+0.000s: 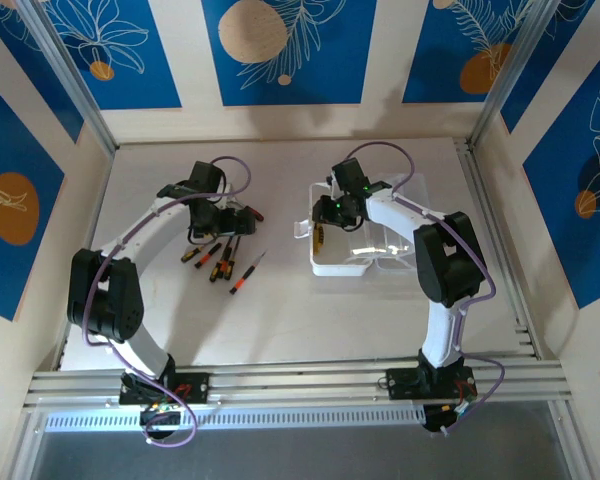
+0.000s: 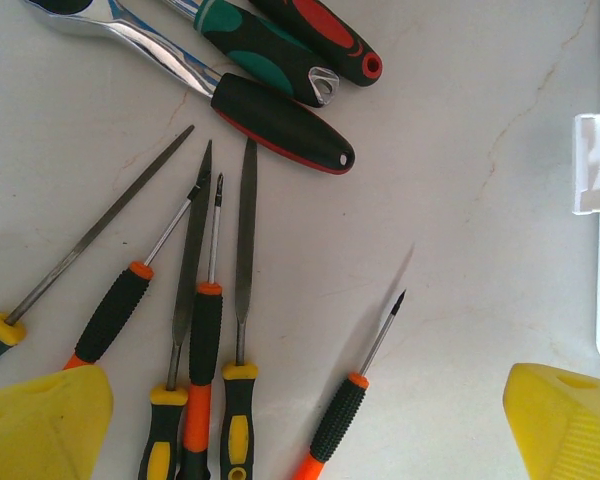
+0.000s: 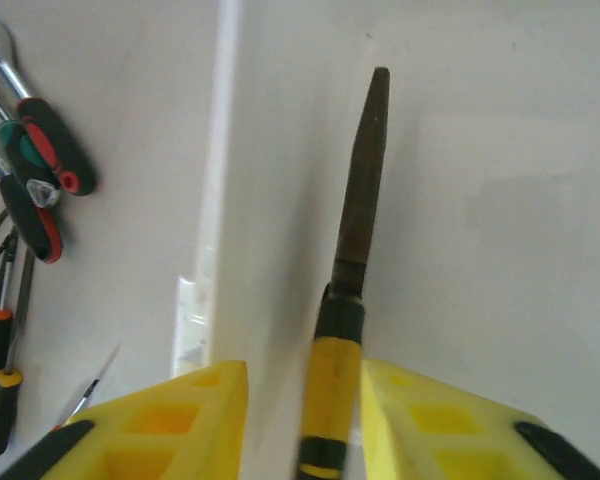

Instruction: Pack the tool kit

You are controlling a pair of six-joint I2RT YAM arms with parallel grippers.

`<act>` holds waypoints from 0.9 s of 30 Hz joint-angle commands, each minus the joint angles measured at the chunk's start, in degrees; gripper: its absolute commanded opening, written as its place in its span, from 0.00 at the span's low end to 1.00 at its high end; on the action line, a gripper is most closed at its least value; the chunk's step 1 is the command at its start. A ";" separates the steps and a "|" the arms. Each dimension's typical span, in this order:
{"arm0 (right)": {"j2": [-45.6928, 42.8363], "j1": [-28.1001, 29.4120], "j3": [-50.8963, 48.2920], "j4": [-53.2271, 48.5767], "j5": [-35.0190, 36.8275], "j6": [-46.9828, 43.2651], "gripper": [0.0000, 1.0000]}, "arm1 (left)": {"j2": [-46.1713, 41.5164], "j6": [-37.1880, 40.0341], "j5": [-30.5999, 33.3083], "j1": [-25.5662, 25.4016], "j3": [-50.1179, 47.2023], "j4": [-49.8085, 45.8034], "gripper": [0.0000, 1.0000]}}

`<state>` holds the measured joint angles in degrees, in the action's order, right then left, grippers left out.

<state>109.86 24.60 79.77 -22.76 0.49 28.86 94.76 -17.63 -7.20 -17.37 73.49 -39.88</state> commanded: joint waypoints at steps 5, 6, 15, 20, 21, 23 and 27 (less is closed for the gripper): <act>-2.05 1.91 5.76 -6.07 4.02 -1.75 0.40 | 1.57 0.22 -0.38 0.57 0.99 -0.80 1.00; -2.41 2.11 6.16 -6.66 4.36 -1.85 0.40 | 1.81 0.22 -0.31 0.58 1.12 -0.89 1.00; -6.60 5.43 10.23 -12.83 7.67 -5.12 0.91 | 8.95 -0.04 4.98 0.91 6.11 -1.51 0.97; -8.77 6.33 9.70 -13.89 7.34 -6.86 0.99 | 14.94 -0.28 7.44 3.65 11.57 -1.64 0.76; -9.17 6.34 9.35 -13.81 7.33 -6.97 0.99 | 15.82 -0.29 7.60 4.26 12.41 -1.52 0.72; -10.11 6.25 8.21 -13.64 7.26 -7.12 0.99 | 17.86 -0.11 8.87 5.67 14.04 -0.94 0.63; -11.21 6.06 6.62 -13.36 7.24 -7.17 1.00 | 22.01 -0.04 8.84 8.09 17.14 -0.58 0.58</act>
<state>100.47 30.83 87.66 -34.59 7.60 22.70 114.37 -17.65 0.05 -10.87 87.92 -39.88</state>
